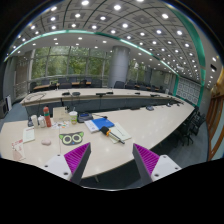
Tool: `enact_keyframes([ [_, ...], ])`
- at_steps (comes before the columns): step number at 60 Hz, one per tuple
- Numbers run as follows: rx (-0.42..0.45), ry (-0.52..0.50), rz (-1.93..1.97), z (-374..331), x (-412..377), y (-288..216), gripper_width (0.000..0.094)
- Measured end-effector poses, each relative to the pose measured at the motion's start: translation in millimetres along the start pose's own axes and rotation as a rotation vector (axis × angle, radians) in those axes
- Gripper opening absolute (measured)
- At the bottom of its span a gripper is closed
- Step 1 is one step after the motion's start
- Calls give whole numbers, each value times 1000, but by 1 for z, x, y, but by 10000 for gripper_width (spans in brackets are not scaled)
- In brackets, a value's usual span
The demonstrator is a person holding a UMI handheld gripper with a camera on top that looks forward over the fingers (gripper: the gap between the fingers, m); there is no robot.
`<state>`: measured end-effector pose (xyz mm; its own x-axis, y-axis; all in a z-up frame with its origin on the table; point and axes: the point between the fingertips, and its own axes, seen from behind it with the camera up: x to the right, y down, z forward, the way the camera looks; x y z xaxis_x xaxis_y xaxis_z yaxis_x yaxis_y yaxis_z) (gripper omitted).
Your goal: Arrange mouse
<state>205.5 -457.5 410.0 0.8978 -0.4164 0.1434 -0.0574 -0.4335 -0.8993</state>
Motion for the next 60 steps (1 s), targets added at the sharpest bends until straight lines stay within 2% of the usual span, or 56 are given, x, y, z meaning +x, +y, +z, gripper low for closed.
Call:
enact_keyframes([
  [11,-68,-36,-30,36,-33,45,849],
  [22,-135,-90,-64,115,-116,126,838],
  [36,-156,-299,-15,207,-291,195,835],
  [50,-143,-449,-99,277,-451,213,827],
  [60,-136,-491,-142,323,-527,207,826],
])
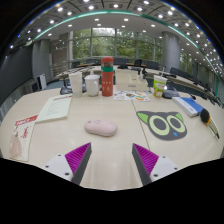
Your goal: Arrange mouse
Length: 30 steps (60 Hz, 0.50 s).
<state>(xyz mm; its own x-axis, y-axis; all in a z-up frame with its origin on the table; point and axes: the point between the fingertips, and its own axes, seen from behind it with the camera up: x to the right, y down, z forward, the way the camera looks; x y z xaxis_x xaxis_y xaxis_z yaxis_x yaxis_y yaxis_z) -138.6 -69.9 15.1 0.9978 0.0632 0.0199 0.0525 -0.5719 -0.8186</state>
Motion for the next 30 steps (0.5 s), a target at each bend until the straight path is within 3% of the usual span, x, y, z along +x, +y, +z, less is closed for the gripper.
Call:
enact_keyframes([
  [11,-43,19,-52,55,-8,-8,827],
  [30,-43,22,-69,108,-3,-48,825],
])
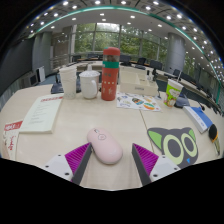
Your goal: Arrange mouse
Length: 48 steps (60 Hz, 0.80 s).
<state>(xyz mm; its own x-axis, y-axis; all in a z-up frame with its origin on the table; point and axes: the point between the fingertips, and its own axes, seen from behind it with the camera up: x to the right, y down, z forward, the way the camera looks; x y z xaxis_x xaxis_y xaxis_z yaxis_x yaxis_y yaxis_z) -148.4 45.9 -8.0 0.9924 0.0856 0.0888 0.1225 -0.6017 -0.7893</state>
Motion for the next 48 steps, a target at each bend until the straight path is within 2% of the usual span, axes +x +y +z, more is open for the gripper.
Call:
enact_keyframes([
  [9,0,-14,22,24,0,-15,800],
  [12,0,-29,33,31,-2,-19,761],
  [17,3,-44,38,37,-5,-22,621],
  [19,7,-56,28,38,-8,-23,487],
  [20,9,-59,23,38,-8,-23,473],
  [33,-17,-66,-32,37,-9,-25,336],
  [38,-12,-98,-33,28,-13,-34,317],
  [48,125,-132,40,-33,18,-105,318],
])
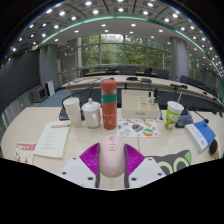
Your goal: Arrange mouse
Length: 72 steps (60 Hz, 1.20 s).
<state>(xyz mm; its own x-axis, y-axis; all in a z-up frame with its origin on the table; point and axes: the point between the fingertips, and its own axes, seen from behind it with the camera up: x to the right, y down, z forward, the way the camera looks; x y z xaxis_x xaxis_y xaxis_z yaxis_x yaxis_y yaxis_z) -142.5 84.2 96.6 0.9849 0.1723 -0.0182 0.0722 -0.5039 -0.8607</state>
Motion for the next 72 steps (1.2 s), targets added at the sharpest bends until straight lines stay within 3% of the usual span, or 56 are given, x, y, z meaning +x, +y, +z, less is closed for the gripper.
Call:
enact_keyframes([
  [7,88,7,73,-47,50,-48,317],
  [13,85,27,84,-61,104,-47,315],
  [23,-36,68,82,-33,186,31,314],
  [32,-114,64,27,-10,209,90,323],
  [38,-168,29,59,0,208,119,457],
  [40,-138,22,65,0,209,114,490],
  [42,-142,21,66,-2,208,111,596],
  [45,-144,22,65,-8,207,110,842],
  [46,-147,25,66,-11,207,109,867],
  [48,-157,36,67,-16,209,109,831],
  [57,-157,93,66,-67,210,91,854],
  [72,-111,191,87,-216,181,54,853],
])
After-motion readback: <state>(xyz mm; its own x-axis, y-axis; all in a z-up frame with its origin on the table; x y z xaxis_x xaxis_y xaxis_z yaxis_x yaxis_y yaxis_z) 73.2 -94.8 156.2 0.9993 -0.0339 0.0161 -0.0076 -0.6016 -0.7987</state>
